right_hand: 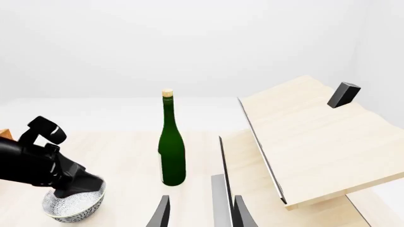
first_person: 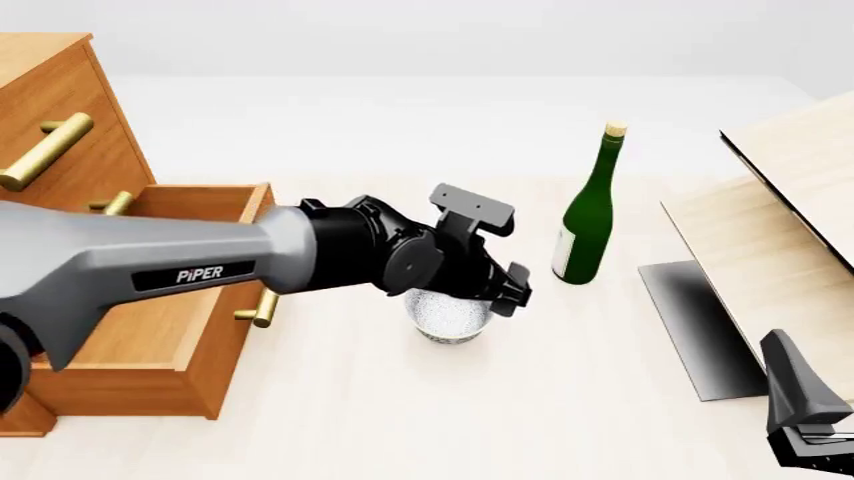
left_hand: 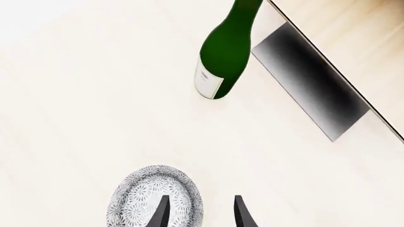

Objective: Put the bowl in the bottom drawer of the cabinet.

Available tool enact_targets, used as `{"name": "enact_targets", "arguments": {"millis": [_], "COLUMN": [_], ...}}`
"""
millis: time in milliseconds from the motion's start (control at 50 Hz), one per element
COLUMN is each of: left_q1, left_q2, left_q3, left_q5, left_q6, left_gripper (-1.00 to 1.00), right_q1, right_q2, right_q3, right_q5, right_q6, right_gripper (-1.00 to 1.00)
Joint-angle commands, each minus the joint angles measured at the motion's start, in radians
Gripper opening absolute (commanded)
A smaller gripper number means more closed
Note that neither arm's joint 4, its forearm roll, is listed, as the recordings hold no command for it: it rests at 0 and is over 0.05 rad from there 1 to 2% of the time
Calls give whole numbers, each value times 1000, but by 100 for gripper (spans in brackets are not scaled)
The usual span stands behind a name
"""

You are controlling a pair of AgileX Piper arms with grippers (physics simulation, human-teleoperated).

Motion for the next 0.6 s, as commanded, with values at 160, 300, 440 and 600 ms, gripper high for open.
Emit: {"name": "enact_targets", "arguments": {"millis": [160, 300, 440, 600], "left_q1": [-3, -5, -1, 1], "left_q2": [36, 54, 72, 89], "left_q3": [1, 4, -1, -11], "left_q5": [-24, -36, -33, -30], "left_q6": [-25, -43, -54, -73], "left_gripper": [100, 100, 100, 100], "right_q1": [0, 0, 0, 0], "right_q2": [0, 0, 0, 0], "right_q3": [0, 0, 0, 0], "right_q5": [0, 0, 0, 0], "right_q6": [0, 0, 0, 0], "right_gripper": [100, 100, 100, 100]}}
